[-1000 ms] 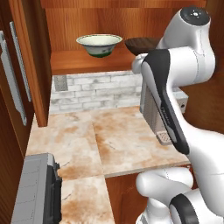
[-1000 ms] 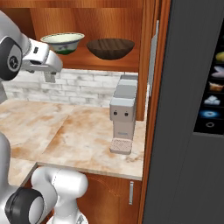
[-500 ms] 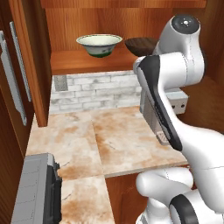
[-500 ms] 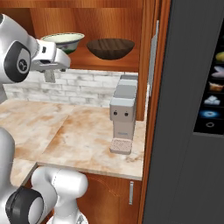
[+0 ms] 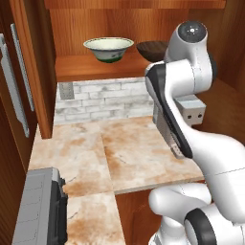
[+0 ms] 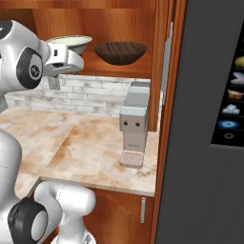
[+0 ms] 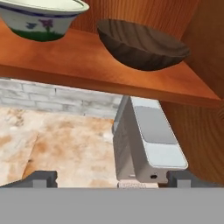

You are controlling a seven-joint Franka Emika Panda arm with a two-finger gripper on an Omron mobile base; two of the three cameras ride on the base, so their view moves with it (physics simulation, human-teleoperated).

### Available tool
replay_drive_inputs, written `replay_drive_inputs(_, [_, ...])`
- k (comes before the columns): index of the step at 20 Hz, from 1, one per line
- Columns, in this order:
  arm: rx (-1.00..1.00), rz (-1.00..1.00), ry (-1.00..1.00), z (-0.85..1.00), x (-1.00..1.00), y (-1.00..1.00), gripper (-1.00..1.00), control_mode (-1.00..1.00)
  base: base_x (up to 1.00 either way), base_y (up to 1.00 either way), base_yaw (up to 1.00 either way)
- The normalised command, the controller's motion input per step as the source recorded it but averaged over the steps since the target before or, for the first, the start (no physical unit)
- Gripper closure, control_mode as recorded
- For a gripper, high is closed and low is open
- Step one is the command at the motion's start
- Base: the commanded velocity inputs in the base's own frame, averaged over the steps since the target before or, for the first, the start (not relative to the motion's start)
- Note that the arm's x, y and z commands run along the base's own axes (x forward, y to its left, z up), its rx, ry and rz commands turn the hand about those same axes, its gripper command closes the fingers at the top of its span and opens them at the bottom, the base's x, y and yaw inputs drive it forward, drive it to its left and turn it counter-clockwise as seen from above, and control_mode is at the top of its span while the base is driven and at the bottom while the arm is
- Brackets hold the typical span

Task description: Move the bowls from the cabinet to the plates on the dining table.

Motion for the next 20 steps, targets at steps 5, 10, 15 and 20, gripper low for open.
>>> replay_drive_inputs(5, [-0.05, 0.0, 0.0, 0.0, 0.24, -0.05, -1.0, -1.0, 0.0, 0.0, 0.0])
replay_drive_inputs(10, [-0.05, 0.0, -0.01, 0.0, 0.2, -0.01, -1.0, -1.0, 0.0, 0.0, 0.0])
replay_drive_inputs(15, [-0.05, 0.0, -0.04, 0.0, 0.18, -0.03, -1.0, -1.0, 0.0, 0.0, 0.0])
replay_drive_inputs(20, [-0.06, 0.0, -0.06, 0.0, 0.15, -0.03, -1.0, -1.0, 0.0, 0.0, 0.0])
